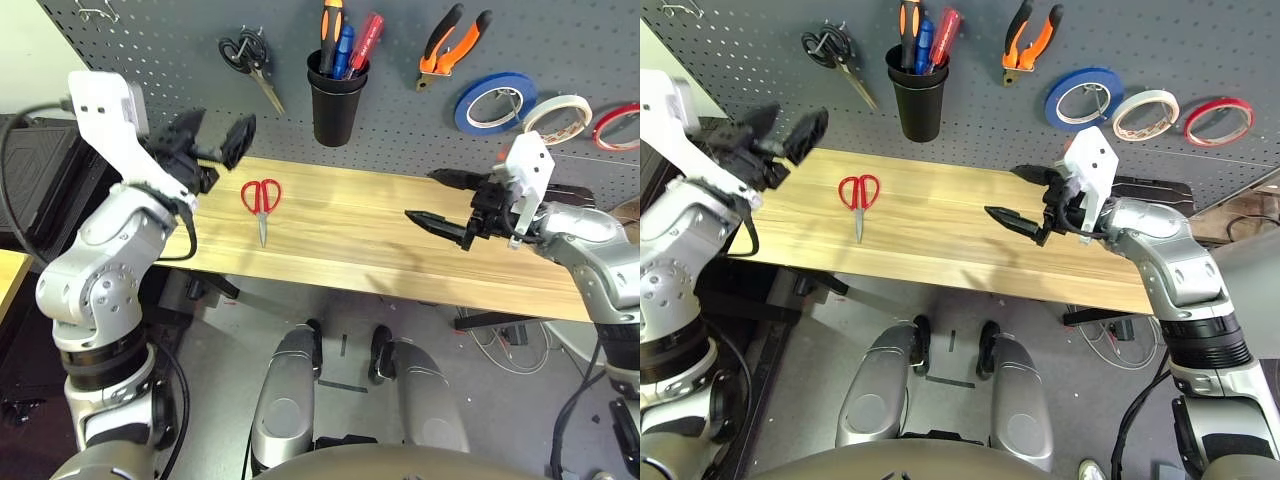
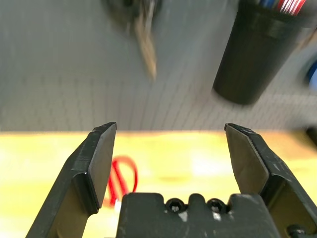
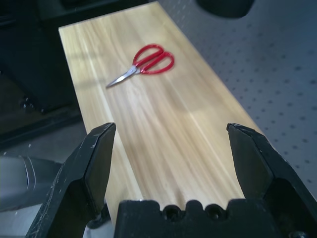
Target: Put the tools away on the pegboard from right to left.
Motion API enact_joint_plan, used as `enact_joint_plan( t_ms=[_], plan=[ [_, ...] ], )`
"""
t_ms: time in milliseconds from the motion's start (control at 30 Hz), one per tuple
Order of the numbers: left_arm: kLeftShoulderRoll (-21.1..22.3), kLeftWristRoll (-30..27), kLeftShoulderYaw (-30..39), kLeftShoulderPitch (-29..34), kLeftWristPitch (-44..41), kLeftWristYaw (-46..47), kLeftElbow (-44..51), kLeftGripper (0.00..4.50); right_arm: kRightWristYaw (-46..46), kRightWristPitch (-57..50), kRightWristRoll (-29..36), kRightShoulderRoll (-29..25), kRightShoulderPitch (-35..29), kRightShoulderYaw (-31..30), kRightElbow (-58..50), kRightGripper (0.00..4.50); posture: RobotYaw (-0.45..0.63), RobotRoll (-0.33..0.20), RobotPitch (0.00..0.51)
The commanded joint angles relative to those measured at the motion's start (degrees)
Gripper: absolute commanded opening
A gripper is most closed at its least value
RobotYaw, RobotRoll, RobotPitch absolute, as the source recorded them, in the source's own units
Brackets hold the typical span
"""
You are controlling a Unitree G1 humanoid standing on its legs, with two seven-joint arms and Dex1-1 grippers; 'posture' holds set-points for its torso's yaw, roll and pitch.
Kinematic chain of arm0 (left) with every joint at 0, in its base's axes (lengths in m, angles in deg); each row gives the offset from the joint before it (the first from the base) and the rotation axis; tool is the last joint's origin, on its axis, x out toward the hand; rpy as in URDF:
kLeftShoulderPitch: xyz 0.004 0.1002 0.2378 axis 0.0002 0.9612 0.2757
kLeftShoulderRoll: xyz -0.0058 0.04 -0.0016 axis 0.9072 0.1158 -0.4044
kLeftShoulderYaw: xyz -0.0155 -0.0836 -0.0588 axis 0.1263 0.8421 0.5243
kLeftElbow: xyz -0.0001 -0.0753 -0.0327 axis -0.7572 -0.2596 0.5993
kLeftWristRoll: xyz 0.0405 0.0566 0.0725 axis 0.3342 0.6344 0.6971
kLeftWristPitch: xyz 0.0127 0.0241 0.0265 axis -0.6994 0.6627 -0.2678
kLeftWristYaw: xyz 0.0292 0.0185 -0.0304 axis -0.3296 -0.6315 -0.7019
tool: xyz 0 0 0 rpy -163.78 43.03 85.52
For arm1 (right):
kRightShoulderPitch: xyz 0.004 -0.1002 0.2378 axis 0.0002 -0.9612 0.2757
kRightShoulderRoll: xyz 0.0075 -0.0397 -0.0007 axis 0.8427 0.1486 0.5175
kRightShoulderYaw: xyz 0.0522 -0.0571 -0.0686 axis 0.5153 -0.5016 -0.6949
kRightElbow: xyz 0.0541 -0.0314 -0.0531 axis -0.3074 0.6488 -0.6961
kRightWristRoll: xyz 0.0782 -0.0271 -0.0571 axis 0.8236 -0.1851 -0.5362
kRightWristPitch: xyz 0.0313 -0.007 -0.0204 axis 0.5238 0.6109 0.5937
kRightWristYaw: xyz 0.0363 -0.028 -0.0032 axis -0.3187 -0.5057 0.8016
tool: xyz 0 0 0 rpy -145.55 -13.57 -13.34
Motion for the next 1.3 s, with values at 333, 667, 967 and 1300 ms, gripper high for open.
enact_joint_plan(
  t_ms=[333,667,967,1300],
  plan=[
    [-2.77,19.18,-9.68,-4.57,10.15,3.09,-31.88,4.47,4.24,-3.56,-6.55,4.00,1.37,-5.45,0.00,4.50,0.15,0.000,0.354],
    [-8.14,27.22,-10.35,-14.04,28.12,2.46,-57.57,4.47,5.68,-7.79,-6.68,4.07,-0.70,-5.26,-4.64,4.50,0.09,0.000,0.401],
    [-9.32,30.35,-8.78,-23.54,40.63,4.36,-79.75,4.47,8.54,-13.69,-5.51,4.47,-2.89,-4.14,-11.51,4.50,0.02,0.000,0.436],
    [-9.34,31.37,-6.04,-28.55,46.04,10.76,-91.05,4.47,11.56,-18.32,-3.96,4.33,-3.77,-2.17,-16.51,4.50,-0.03,0.000,0.440]
  ],
)
